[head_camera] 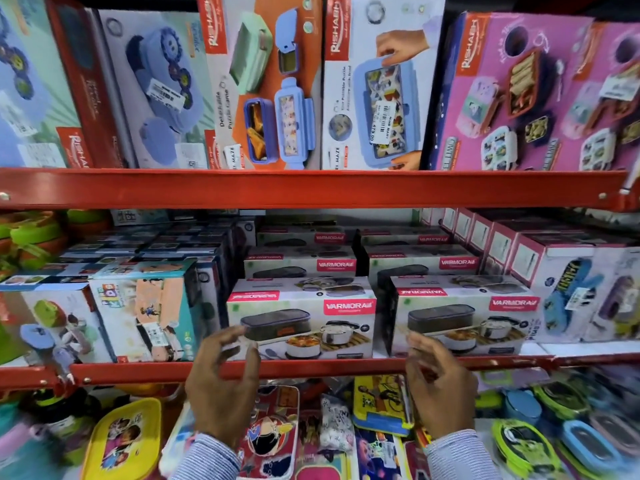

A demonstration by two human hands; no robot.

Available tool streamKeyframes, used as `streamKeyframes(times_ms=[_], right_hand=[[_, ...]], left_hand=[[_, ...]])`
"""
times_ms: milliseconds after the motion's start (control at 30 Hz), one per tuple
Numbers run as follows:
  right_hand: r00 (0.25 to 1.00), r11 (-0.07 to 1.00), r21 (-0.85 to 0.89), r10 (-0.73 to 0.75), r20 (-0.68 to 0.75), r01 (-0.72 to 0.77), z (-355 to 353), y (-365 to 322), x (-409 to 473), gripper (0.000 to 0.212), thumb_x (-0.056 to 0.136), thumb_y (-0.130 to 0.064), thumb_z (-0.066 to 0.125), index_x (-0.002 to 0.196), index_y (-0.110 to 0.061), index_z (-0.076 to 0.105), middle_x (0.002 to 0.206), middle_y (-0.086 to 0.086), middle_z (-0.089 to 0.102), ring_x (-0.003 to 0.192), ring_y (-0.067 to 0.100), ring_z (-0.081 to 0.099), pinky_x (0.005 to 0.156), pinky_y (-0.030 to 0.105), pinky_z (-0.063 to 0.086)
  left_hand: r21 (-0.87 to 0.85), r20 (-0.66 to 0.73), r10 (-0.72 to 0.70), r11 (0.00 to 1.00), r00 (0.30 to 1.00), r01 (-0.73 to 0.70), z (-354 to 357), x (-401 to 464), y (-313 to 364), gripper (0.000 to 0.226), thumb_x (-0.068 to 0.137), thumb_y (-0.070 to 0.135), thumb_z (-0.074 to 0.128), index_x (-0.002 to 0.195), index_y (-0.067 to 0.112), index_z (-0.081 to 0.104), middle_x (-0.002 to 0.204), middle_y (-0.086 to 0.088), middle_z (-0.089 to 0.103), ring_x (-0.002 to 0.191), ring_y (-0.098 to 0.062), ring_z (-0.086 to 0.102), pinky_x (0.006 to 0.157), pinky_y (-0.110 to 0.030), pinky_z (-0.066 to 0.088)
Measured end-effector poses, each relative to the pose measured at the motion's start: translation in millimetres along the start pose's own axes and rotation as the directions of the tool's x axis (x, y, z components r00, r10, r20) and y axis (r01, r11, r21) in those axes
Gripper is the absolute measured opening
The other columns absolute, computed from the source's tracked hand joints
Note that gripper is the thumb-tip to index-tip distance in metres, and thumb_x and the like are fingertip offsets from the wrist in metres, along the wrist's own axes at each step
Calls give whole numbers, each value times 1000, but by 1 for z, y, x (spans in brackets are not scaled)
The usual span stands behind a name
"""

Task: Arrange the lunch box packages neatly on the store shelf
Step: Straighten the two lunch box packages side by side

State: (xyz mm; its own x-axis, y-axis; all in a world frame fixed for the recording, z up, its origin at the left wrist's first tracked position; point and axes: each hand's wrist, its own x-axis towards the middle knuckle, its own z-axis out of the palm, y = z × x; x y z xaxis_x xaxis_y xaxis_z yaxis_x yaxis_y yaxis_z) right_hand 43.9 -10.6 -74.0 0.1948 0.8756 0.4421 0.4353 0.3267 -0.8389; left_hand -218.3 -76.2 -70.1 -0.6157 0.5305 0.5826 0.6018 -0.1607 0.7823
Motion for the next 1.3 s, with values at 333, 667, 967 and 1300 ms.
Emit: streamKeyframes(times_ms=[333,667,967,1300], right_hand=[[951,999,54,17,-309,-1,-105,92,59,31,78,-5,67,106,-18,64,101,11,71,92,29,66,86,48,54],[999,996,-84,29,25,-26,-142,139,106,45,86,-25,64,128,-12,59,118,13,70,108,29,66,97,48,50],[995,995,-94,52,83,-44,-138,147,117,35,84,-18,66,118,-13,67,108,10,75,96,26,70,101,55,44],[991,998,-8,65,116,-65,-146,140,115,35,84,-13,66,119,-7,66,112,13,73,92,21,69,86,29,50]], left_hand=[[-31,258,39,999,965,-32,126,-94,88,31,84,28,72,115,31,68,112,10,75,96,-1,71,77,-21,59],[250,243,-85,968,966,22,196,-108,123,69,88,28,68,146,4,41,128,-16,69,94,-31,74,79,-31,53],[149,167,-190,975,968,165,206,-101,114,49,85,14,71,132,10,57,117,-18,74,108,-30,71,94,-45,57],[145,176,-147,982,973,122,200,-98,107,46,87,17,70,131,8,59,115,-18,75,102,-26,74,92,-45,59]])
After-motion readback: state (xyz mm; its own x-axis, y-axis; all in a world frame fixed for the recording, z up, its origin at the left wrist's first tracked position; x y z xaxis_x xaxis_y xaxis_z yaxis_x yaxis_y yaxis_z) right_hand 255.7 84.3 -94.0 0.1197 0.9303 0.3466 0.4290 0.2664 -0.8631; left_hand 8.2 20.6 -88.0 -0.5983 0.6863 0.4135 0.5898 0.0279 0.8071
